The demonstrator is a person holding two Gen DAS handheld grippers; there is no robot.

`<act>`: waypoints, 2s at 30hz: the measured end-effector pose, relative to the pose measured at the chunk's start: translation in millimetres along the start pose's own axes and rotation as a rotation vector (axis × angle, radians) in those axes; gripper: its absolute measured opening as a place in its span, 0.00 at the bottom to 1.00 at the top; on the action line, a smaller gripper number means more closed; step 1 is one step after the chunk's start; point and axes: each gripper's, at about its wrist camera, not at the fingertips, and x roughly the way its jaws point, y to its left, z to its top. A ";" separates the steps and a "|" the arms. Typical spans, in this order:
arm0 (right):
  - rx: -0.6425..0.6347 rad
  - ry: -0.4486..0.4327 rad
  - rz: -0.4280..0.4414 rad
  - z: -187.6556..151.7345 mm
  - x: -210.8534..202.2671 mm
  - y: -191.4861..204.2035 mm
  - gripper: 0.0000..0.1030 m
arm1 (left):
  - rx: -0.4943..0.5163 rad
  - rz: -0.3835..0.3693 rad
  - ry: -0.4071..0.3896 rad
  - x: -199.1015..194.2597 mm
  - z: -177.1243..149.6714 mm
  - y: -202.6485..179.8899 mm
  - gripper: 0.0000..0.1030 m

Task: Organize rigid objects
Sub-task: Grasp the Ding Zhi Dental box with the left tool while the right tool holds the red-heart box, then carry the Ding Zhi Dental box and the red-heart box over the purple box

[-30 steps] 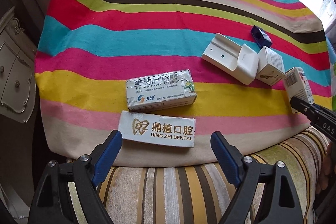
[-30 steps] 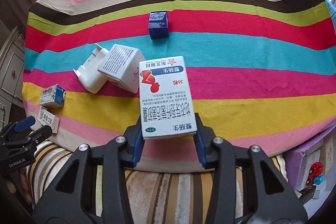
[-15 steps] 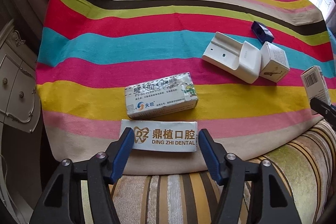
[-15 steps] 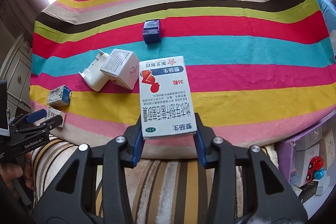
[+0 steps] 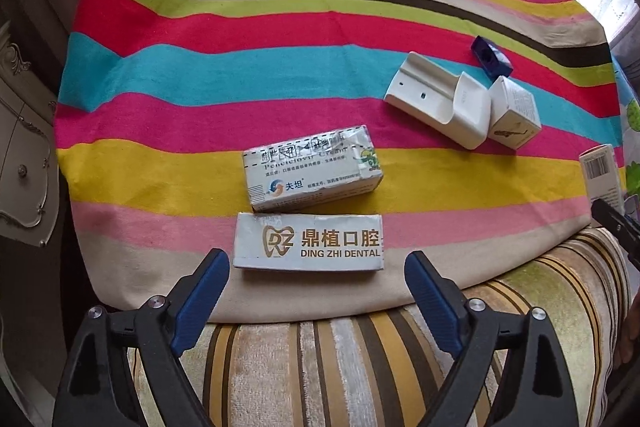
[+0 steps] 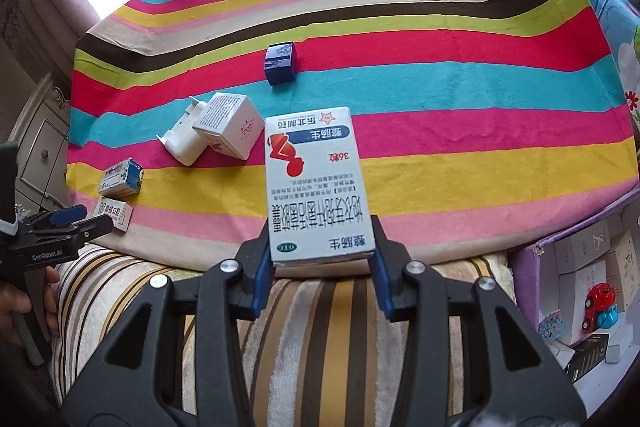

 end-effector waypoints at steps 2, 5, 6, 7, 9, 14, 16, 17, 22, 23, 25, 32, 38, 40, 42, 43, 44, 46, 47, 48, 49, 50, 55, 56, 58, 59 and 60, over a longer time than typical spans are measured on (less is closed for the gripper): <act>-0.002 -0.005 -0.001 -2.6 -3.7 -1.0 0.44 | -0.006 0.006 0.002 3.2 4.4 0.7 0.88; 0.000 -0.006 0.002 -6.4 -7.5 -4.0 0.44 | 0.009 -0.006 0.027 10.8 9.2 -1.7 0.88; 0.004 -0.005 0.005 -7.1 -8.2 -5.5 0.44 | 0.009 0.007 0.038 14.8 11.0 -1.1 0.88; 0.009 -0.005 0.006 -7.5 -9.0 -7.0 0.44 | -0.001 0.029 0.052 18.7 12.1 0.4 0.87; 0.013 -0.007 0.006 -8.1 -10.6 -8.6 0.44 | -0.014 0.024 0.062 21.1 13.1 2.5 0.81; 0.012 -0.019 0.000 -13.0 -18.9 -10.8 0.44 | 0.021 0.039 0.009 7.3 9.9 -6.8 0.80; 0.019 -0.026 -0.003 -15.5 -23.6 -14.1 0.44 | 0.032 0.012 -0.029 -3.7 6.3 -15.7 0.80; 0.022 -0.030 -0.004 -16.7 -26.1 -16.1 0.44 | 0.034 -0.002 -0.047 -8.9 3.9 -21.0 0.80; 0.042 -0.051 -0.012 -24.3 -42.9 -28.1 0.44 | 0.098 -0.068 -0.140 -38.0 -9.2 -62.7 0.80; 0.051 -0.053 -0.013 -25.7 -45.8 -31.8 0.44 | 0.110 -0.087 -0.151 -42.0 -9.7 -74.9 0.80; 0.072 -0.058 -0.012 -28.6 -51.6 -40.3 0.44 | 0.148 -0.120 -0.176 -49.7 -15.7 -97.9 0.80; 0.169 -0.088 -0.010 -41.3 -78.9 -79.5 0.44 | 0.297 -0.230 -0.243 -75.7 -30.5 -179.4 0.80; 0.237 -0.126 -0.057 -56.5 -108.6 -119.5 0.44 | 0.389 -0.303 -0.262 -83.1 -39.9 -234.6 0.80; 0.271 -0.133 -0.079 -63.8 -118.1 -138.5 0.44 | 0.422 -0.318 -0.261 -83.9 -42.6 -251.5 0.80; 0.310 -0.141 -0.107 -70.9 -127.7 -159.7 0.44 | 0.458 -0.325 -0.256 -83.0 -45.5 -267.0 0.80; 0.329 -0.146 -0.124 -74.4 -132.5 -170.4 0.44 | 0.472 -0.329 -0.255 -85.8 -47.9 -274.8 0.80; 0.351 -0.152 -0.144 -78.0 -137.6 -181.9 0.44 | 0.485 -0.333 -0.255 -86.6 -49.0 -281.7 0.80; 0.399 -0.161 -0.184 -85.6 -147.9 -206.4 0.44 | 0.508 -0.344 -0.261 -88.3 -50.4 -294.6 0.80; 0.423 -0.165 -0.204 -89.8 -153.4 -219.1 0.44 | 0.519 -0.348 -0.265 -89.1 -51.5 -300.9 0.80; 0.444 -0.168 -0.223 -93.7 -158.1 -230.5 0.44 | 0.531 -0.352 -0.268 -90.4 -52.6 -307.0 0.80; 0.468 -0.170 -0.243 -98.2 -162.4 -241.8 0.44 | 0.547 -0.354 -0.270 -91.2 -54.0 -313.9 0.80; 0.488 -0.170 -0.259 -102.0 -166.1 -251.9 0.44 | 0.562 -0.355 -0.272 -92.1 -55.5 -320.0 0.80; 0.578 -0.168 -0.330 -118.2 -180.2 -293.9 0.44 | 0.634 -0.352 -0.290 -95.3 -62.9 -349.5 0.80; 0.588 -0.165 -0.339 -120.3 -181.5 -299.9 0.44 | 0.644 -0.350 -0.295 -96.0 -63.5 -354.5 0.80; 0.612 -0.163 -0.352 -124.1 -183.4 -310.6 0.44 | 0.665 -0.343 -0.307 -97.8 -65.0 -363.6 0.80; 0.621 -0.161 -0.356 -125.4 -184.2 -314.5 0.45 | 0.671 -0.343 -0.312 -98.7 -65.5 -367.1 0.80; 0.627 -0.162 -0.357 -128.1 -185.7 -317.1 0.45 | 0.678 -0.344 -0.315 -99.3 -66.2 -370.7 0.80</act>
